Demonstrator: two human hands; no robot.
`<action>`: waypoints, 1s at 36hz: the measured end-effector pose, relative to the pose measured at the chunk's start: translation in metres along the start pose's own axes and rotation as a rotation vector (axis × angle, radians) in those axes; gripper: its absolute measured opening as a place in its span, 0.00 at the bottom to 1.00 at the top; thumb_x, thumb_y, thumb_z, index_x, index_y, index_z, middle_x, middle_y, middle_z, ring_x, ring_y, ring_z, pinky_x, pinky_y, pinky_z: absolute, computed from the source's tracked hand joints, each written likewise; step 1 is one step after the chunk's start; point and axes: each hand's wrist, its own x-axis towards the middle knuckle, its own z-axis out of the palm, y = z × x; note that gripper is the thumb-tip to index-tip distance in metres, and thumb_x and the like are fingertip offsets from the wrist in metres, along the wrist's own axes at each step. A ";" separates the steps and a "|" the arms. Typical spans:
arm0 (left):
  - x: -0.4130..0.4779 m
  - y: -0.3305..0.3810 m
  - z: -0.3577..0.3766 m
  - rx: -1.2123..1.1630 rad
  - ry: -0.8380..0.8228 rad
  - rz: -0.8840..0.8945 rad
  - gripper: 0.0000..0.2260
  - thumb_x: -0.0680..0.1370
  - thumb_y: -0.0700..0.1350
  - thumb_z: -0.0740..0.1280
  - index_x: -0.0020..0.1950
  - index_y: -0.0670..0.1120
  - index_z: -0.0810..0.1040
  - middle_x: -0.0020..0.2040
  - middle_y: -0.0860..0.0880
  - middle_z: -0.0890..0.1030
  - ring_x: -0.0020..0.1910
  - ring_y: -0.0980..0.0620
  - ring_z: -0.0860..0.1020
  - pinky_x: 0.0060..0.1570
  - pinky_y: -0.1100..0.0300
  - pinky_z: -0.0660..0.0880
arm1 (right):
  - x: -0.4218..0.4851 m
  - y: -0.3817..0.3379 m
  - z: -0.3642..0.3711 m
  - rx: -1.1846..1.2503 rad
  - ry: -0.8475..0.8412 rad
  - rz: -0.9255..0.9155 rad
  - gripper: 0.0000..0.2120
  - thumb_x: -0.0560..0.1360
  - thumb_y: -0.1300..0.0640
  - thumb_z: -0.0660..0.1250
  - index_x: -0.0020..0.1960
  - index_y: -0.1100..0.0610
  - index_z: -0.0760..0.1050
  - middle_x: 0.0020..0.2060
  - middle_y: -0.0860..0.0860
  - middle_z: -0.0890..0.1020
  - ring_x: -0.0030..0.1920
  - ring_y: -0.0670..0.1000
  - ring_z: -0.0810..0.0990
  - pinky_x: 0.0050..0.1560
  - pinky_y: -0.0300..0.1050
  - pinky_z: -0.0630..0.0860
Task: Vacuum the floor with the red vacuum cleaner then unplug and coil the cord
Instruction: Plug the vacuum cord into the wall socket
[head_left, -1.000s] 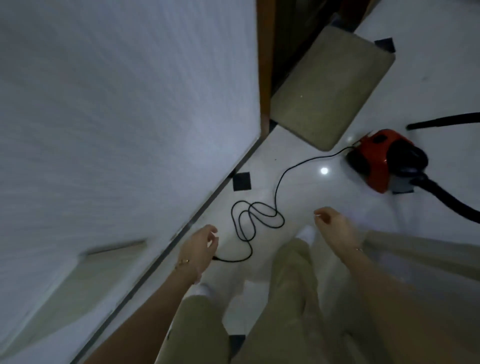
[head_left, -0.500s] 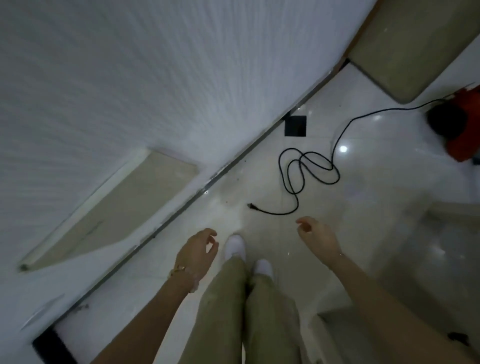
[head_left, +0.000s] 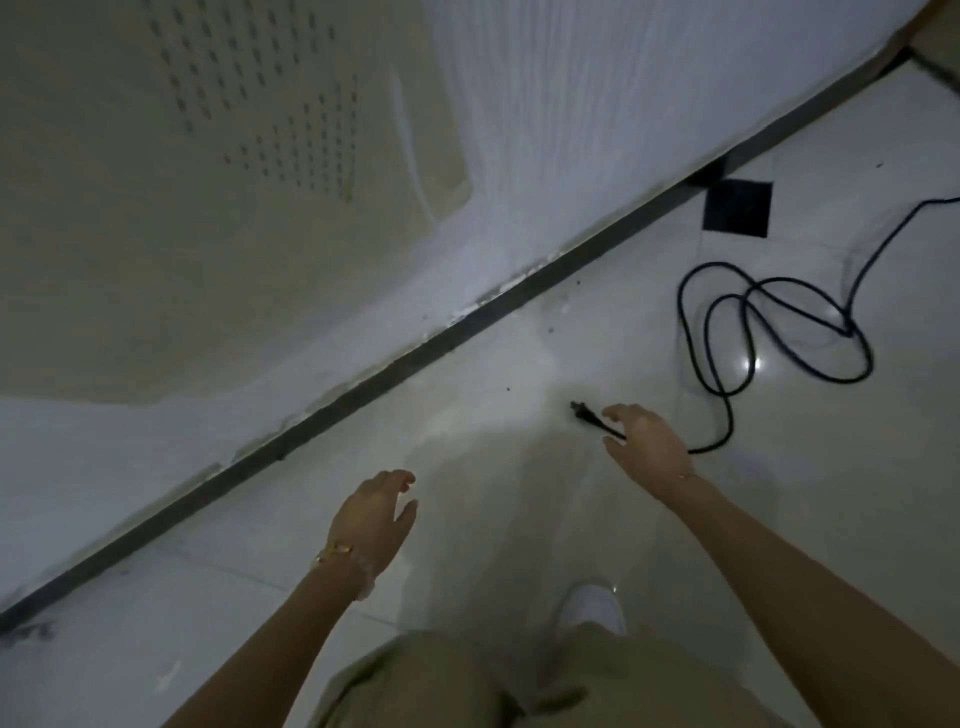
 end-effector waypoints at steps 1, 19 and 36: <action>0.009 -0.011 0.017 0.007 -0.001 0.018 0.16 0.80 0.48 0.59 0.67 0.48 0.70 0.65 0.49 0.75 0.62 0.50 0.74 0.62 0.59 0.70 | 0.011 0.005 0.013 -0.025 0.014 -0.005 0.20 0.78 0.58 0.63 0.69 0.60 0.69 0.61 0.59 0.76 0.61 0.58 0.74 0.60 0.49 0.73; 0.057 -0.139 0.130 -0.007 0.344 0.236 0.17 0.72 0.45 0.57 0.53 0.41 0.80 0.48 0.45 0.83 0.42 0.48 0.83 0.42 0.62 0.79 | 0.064 -0.026 0.110 -0.058 0.204 -0.247 0.10 0.79 0.58 0.62 0.57 0.60 0.76 0.49 0.56 0.78 0.45 0.55 0.78 0.45 0.51 0.75; -0.063 -0.311 0.114 -0.195 0.645 -0.373 0.15 0.73 0.50 0.59 0.53 0.46 0.80 0.48 0.50 0.84 0.43 0.51 0.83 0.43 0.64 0.78 | -0.022 -0.380 0.192 0.529 -0.487 -0.773 0.08 0.81 0.59 0.57 0.44 0.57 0.72 0.24 0.43 0.66 0.24 0.40 0.62 0.25 0.32 0.59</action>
